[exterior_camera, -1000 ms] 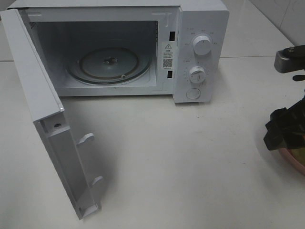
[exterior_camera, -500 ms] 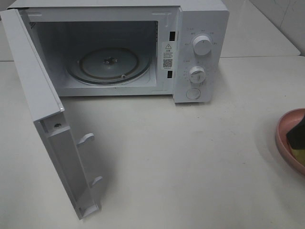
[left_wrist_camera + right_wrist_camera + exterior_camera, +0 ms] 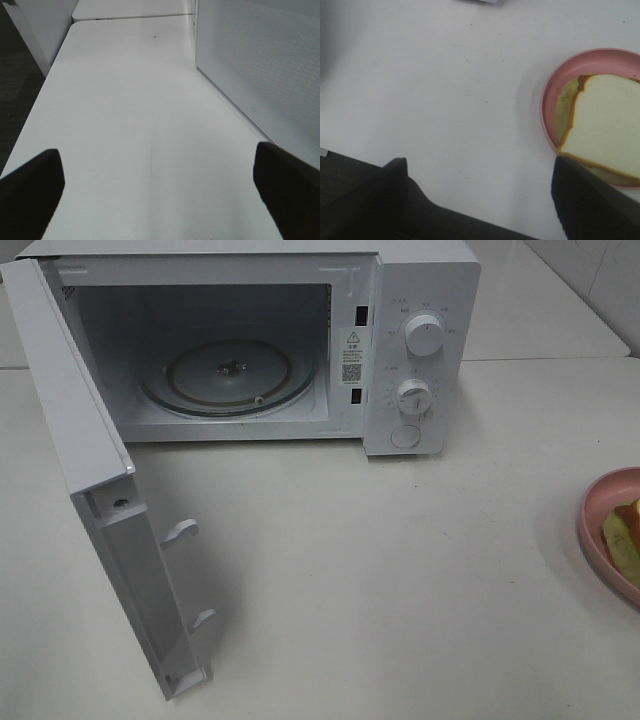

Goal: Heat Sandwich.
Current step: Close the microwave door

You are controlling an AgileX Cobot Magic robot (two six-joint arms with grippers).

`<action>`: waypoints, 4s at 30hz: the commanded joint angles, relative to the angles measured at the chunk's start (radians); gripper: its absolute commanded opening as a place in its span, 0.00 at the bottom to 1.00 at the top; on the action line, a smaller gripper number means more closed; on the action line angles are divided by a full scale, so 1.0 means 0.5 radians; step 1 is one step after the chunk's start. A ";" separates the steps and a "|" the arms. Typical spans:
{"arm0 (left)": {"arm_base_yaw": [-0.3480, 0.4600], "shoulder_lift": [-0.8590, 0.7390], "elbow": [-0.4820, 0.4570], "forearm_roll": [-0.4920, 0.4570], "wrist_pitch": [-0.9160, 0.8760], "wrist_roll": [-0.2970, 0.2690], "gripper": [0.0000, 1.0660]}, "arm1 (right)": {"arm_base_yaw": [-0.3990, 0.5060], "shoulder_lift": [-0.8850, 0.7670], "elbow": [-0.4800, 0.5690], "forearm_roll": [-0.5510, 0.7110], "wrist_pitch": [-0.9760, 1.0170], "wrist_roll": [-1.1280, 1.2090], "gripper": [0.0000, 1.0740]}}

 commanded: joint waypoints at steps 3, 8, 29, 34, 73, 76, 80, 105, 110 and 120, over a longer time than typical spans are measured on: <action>0.002 -0.044 0.006 0.000 -0.012 -0.010 0.92 | -0.204 -0.276 0.140 -0.018 0.040 0.006 0.71; 0.002 -0.044 0.006 0.000 -0.012 -0.010 0.92 | -0.298 -0.494 0.240 -0.006 0.030 0.006 0.71; 0.002 -0.042 0.006 0.000 -0.012 -0.010 0.92 | -0.532 -1.032 0.290 -0.010 0.026 0.002 0.71; 0.002 -0.042 0.006 0.000 -0.012 -0.010 0.92 | -0.532 -1.032 0.290 -0.010 0.026 0.002 0.71; 0.002 -0.042 0.006 0.000 -0.012 -0.010 0.92 | -0.532 -1.032 0.290 -0.010 0.026 0.002 0.70; 0.002 -0.042 0.006 0.000 -0.012 -0.010 0.92 | -0.532 -1.032 0.290 -0.010 0.026 0.002 0.70; 0.002 -0.040 -0.002 0.000 -0.022 -0.012 0.92 | -0.532 -1.032 0.290 -0.010 0.026 0.002 0.70; 0.000 0.704 0.038 0.000 -0.814 -0.020 0.05 | -0.532 -1.032 0.290 -0.010 0.026 0.002 0.70; 0.000 0.828 0.206 0.000 -1.180 -0.008 0.00 | -0.532 -1.032 0.290 -0.010 0.026 0.002 0.70; 0.000 1.128 0.540 0.000 -2.150 -0.008 0.00 | -0.532 -1.032 0.290 -0.010 0.026 0.002 0.70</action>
